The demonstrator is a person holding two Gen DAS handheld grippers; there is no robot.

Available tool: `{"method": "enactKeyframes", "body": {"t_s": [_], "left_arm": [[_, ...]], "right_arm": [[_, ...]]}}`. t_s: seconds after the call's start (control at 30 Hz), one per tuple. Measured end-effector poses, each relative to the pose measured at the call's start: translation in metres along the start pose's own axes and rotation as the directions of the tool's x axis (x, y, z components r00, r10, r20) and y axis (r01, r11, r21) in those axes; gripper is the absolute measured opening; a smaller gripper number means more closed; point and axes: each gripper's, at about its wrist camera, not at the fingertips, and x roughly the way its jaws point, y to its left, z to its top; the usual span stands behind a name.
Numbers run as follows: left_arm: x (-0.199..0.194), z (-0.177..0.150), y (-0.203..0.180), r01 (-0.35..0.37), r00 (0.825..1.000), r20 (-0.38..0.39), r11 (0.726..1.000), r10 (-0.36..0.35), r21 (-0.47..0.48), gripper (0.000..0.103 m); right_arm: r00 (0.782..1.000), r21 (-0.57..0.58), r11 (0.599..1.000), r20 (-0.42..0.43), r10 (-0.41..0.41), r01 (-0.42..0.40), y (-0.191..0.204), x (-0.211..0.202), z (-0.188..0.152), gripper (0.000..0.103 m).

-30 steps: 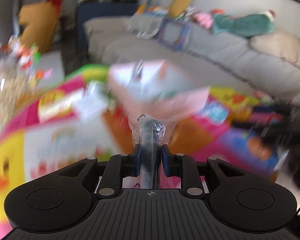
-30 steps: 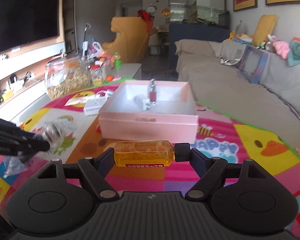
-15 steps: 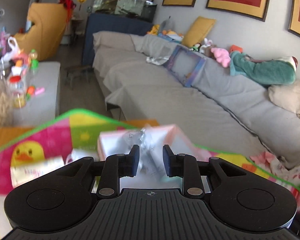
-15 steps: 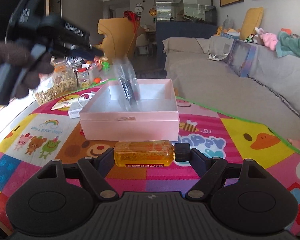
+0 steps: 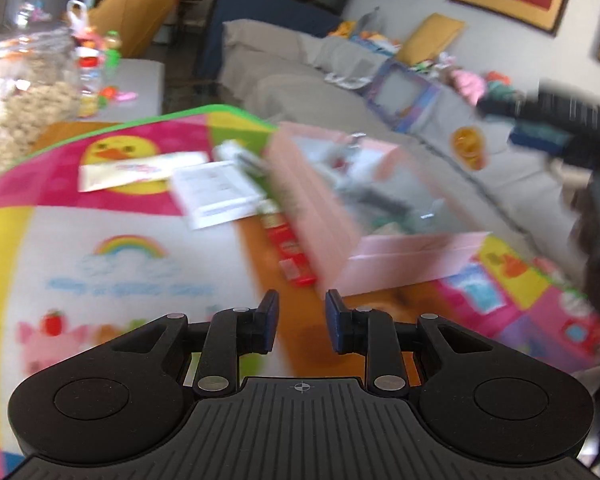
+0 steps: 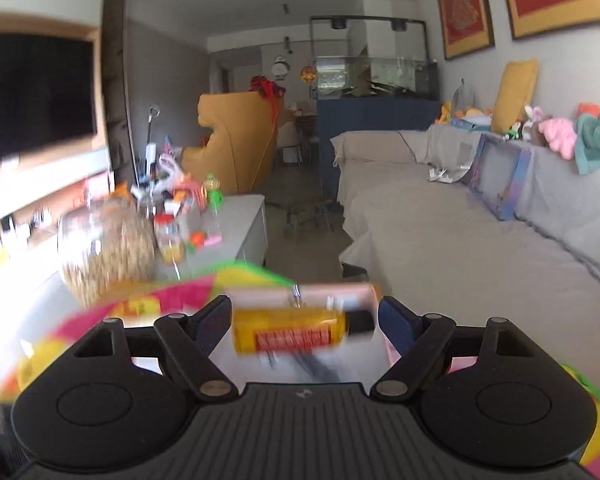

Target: Organize rigid objects

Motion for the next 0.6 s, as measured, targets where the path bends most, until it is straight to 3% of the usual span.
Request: {"method": "enactKeyframes", "body": {"t_s": [0.1, 0.23, 0.37, 0.5, 0.57, 0.6], "left_arm": [[-0.002, -0.004, 0.02, -0.031, 0.999, 0.014, 0.999, 0.032, -0.039, 0.028], [-0.004, -0.008, 0.048, -0.069, 0.996, 0.043, 0.99, 0.075, -0.12, 0.028], [-0.016, -0.016, 0.064, -0.096, 0.991, 0.081, 0.982, 0.11, -0.163, 0.028], [-0.028, -0.022, 0.078, -0.097, 0.985, 0.123, 0.977, 0.122, -0.191, 0.028], [-0.031, -0.025, 0.087, -0.085, 0.981, 0.154, 0.97, 0.122, -0.226, 0.028], [-0.031, -0.027, 0.091, -0.075, 0.979, 0.167, 0.967, 0.118, -0.244, 0.028]], "right_arm": [[0.998, 0.032, 0.999, -0.052, 0.021, -0.019, 0.006, 0.013, 0.003, 0.081], [0.987, -0.073, 0.994, -0.148, 0.065, -0.076, 0.036, 0.031, -0.013, 0.081], [0.96, -0.164, 0.973, -0.255, 0.12, -0.165, 0.086, 0.06, -0.016, 0.081], [0.923, -0.14, 0.956, -0.329, 0.2, -0.257, 0.124, 0.094, -0.001, 0.08], [0.917, -0.166, 0.952, -0.354, 0.185, -0.257, 0.145, 0.118, 0.004, 0.072], [0.914, -0.195, 0.95, -0.376, 0.156, -0.242, 0.154, 0.13, 0.006, 0.057]]}}
